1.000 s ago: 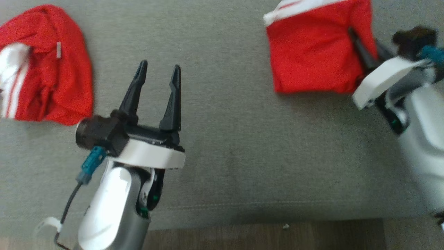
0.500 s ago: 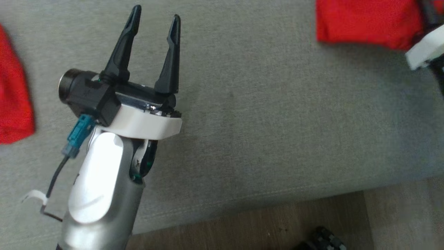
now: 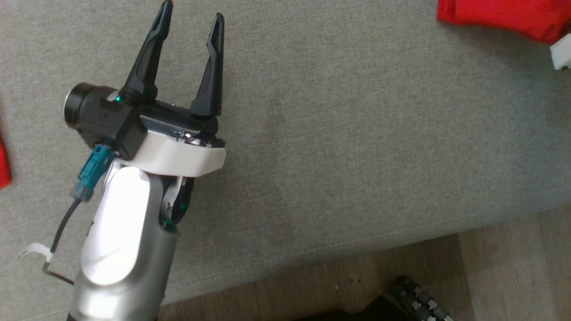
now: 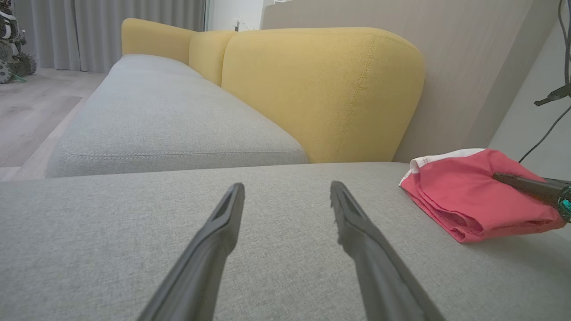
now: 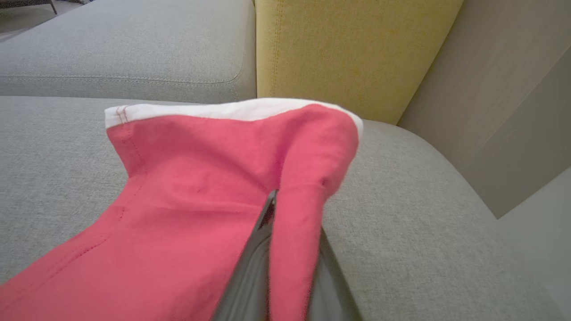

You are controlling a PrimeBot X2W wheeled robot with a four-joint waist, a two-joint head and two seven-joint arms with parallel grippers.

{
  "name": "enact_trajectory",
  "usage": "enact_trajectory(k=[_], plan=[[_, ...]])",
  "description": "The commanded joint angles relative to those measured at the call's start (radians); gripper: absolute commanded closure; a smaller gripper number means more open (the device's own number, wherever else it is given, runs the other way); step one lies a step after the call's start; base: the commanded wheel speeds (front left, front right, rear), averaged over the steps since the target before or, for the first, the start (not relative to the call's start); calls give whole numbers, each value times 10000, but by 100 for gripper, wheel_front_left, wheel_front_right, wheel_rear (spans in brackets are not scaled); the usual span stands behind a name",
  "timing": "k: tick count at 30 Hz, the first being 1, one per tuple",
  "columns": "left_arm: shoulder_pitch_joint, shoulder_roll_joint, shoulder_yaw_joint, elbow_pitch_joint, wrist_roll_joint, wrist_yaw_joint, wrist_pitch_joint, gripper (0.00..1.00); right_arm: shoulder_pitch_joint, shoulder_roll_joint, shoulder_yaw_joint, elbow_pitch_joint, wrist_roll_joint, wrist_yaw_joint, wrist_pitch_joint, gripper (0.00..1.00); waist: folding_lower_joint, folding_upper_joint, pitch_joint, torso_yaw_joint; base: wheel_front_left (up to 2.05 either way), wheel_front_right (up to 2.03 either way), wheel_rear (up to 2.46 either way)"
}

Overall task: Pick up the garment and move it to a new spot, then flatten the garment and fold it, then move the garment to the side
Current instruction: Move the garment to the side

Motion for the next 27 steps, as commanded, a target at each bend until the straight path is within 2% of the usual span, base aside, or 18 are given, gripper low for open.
enact_trajectory(k=[1,2,3,4,5,12,19,27], plan=[[-138,48,340,-404,71,-40,-51,0,-38,-84,-89,-198,-146,63,-88,100,-1,0,9,0,0,0,0],[-132,47,357,-402,69,-45,-51,0,-52,-48,-179,-175,-243,63,-106,100,-1,0,16,1,0,0,0],[-126,47,370,-397,66,-51,-51,0,-60,1,-253,-167,-323,63,-141,57,-1,0,18,6,0,0,0],[-118,47,380,-387,59,-56,-51,0,-61,69,-308,-165,-359,63,-152,33,-1,0,13,16,0,0,0],[-111,46,385,-375,52,-60,-51,0,-60,125,-355,-174,-375,63,-166,0,-1,0,4,25,0,0,0],[-16,43,404,-329,-121,-4,-51,0,55,278,-717,-216,-368,63,-70,0,-1,0,-269,166,0,0,0],[222,42,325,-338,-519,241,-51,0,272,297,-1040,-491,-534,63,-43,0,-1,0,-983,420,0,0,0],[802,42,312,-399,-971,609,-51,0,698,807,-1237,-1599,-585,63,74,0,-1,0,-2128,850,0,0,0]])
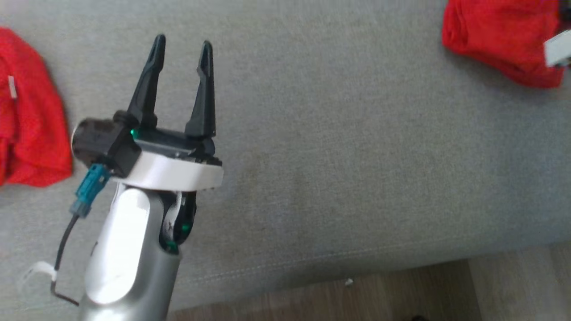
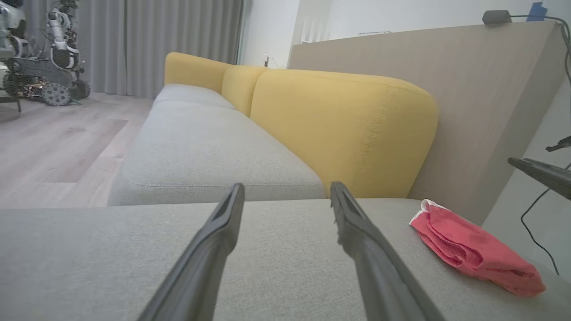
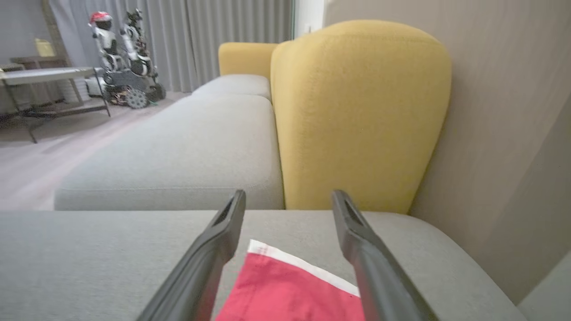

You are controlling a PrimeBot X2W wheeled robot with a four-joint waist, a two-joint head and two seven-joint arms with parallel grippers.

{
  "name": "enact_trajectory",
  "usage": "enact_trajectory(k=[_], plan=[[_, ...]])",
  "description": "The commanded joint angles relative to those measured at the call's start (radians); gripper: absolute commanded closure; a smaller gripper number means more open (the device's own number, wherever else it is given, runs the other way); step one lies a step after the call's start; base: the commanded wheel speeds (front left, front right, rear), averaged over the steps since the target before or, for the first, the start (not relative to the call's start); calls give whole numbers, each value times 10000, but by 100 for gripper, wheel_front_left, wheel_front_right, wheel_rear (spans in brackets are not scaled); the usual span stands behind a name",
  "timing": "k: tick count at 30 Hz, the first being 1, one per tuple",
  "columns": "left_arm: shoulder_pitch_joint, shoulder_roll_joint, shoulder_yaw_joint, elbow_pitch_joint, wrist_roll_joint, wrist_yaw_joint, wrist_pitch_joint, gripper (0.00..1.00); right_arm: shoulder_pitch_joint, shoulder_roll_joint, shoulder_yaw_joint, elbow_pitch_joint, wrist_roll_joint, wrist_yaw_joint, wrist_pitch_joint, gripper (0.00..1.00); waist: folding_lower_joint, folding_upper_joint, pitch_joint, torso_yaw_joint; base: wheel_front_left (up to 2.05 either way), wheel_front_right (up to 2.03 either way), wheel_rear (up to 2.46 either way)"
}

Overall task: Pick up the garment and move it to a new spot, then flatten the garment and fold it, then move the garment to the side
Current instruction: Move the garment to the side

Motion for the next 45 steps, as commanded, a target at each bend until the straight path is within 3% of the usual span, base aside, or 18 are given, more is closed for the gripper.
enact_trajectory(k=[1,14,27,45], plan=[[149,48,318,-387,-80,83,-51,0,392,135,78,-648,42,63,-6,0,0,0,-560,291,0,0,0],[1458,47,459,-318,-493,426,-51,0,2803,1687,259,-2562,29,63,-539,0,0,0,-2244,1043,0,0,0],[3000,47,124,-109,-397,632,-51,0,5749,3194,-205,-3623,-988,63,-1393,0,0,0,-3306,1312,0,0,0],[3490,47,79,-438,-207,816,-51,0,7151,3697,-489,-4179,-1858,63,-1805,0,0,0,-3618,1315,0,0,0]])
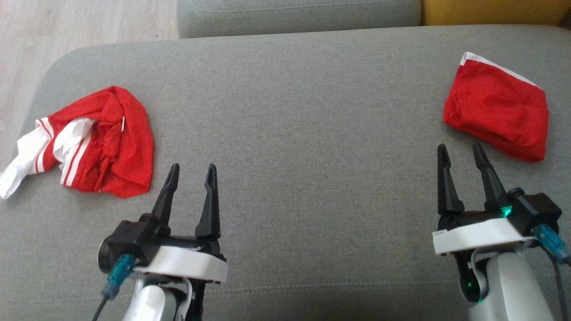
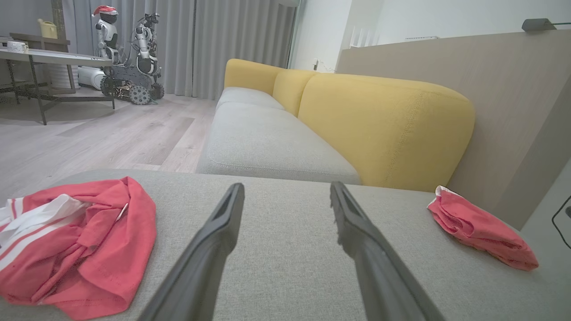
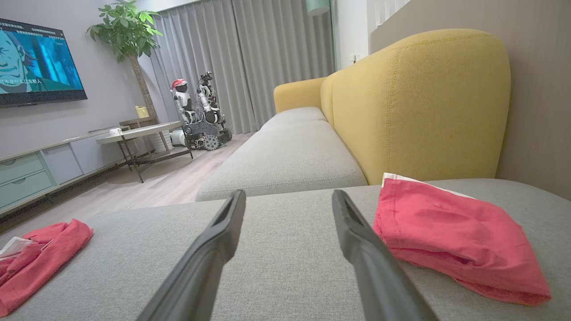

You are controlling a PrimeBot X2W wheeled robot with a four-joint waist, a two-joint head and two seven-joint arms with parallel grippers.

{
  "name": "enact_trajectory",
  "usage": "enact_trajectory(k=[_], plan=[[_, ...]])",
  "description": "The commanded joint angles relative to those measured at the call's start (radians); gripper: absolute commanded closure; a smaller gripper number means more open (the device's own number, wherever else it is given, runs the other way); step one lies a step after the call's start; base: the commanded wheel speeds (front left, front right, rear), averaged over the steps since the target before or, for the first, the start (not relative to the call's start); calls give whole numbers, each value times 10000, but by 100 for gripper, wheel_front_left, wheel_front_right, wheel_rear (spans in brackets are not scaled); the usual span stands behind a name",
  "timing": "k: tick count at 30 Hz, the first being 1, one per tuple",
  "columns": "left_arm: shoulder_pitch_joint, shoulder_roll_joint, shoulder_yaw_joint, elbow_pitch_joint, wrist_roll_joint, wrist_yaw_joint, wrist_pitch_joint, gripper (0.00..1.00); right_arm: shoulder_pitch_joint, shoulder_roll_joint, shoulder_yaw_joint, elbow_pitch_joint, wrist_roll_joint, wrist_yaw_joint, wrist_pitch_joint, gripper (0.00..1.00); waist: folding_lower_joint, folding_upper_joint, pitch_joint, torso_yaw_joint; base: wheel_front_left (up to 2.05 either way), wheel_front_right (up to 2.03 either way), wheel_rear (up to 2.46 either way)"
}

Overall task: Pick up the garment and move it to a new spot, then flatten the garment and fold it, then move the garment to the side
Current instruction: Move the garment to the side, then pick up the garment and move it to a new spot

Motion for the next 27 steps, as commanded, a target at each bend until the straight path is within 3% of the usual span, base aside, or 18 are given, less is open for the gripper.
enact_trajectory(k=[1,27], plan=[[-265,24,314,-408,56,60,-51,0,-159,52,198,-399,-139,63,-115,0,1,-1,0,-5,0,0,0],[-245,24,360,-344,170,63,-51,0,-158,65,279,-298,121,63,-159,0,1,-1,11,-4,0,0,0]])
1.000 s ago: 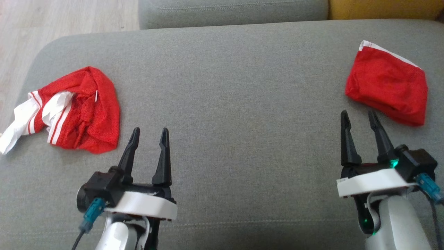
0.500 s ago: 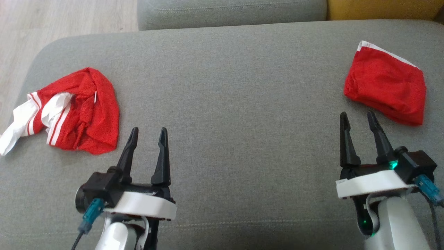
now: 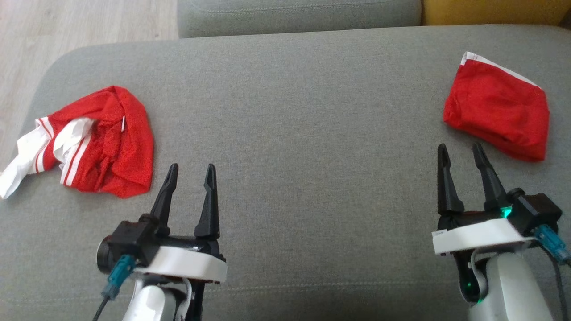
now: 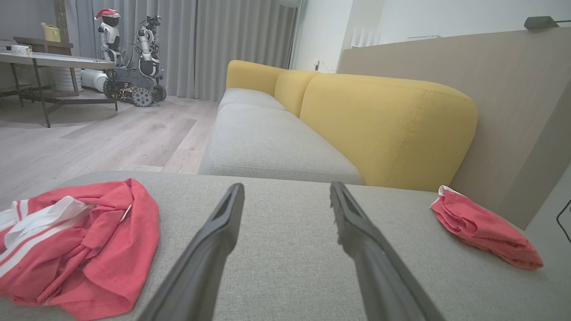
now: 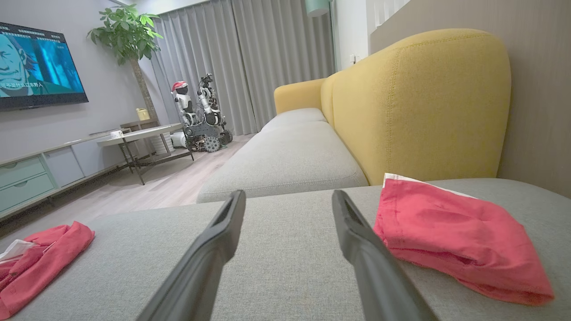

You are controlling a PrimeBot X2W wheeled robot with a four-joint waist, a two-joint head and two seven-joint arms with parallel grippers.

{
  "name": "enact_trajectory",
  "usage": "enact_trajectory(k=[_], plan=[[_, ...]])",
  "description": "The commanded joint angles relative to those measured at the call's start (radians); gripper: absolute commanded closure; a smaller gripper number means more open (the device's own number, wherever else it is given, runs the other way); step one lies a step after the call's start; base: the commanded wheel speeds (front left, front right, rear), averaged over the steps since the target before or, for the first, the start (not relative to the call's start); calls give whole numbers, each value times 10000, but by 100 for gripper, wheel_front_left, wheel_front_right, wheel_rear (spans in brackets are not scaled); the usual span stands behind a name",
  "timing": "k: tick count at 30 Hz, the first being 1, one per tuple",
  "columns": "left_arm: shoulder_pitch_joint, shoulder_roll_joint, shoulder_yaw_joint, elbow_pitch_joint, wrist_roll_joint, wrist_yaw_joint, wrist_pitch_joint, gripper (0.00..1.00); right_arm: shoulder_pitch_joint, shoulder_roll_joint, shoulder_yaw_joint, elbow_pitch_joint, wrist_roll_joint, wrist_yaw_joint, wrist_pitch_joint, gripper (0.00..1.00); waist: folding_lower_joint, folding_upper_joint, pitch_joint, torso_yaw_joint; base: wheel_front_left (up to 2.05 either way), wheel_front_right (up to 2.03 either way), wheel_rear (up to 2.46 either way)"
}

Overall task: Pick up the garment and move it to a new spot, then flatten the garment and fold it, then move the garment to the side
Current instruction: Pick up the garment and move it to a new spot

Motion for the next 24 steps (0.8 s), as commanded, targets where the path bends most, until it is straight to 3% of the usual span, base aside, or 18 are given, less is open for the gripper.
enact_trajectory(k=[1,12,24], plan=[[-270,22,329,-299,101,31,-51,0,-157,54,264,-303,49,63,-104,0,1,-1,5,-6,0,0,0],[-418,22,277,-278,95,-18,-51,0,-315,54,397,-307,-76,63,-47,0,1,-1,221,242,0,0,0],[-465,22,504,-289,-18,94,-51,0,-303,54,693,-378,-60,63,24,0,1,-1,330,1889,0,0,0]])
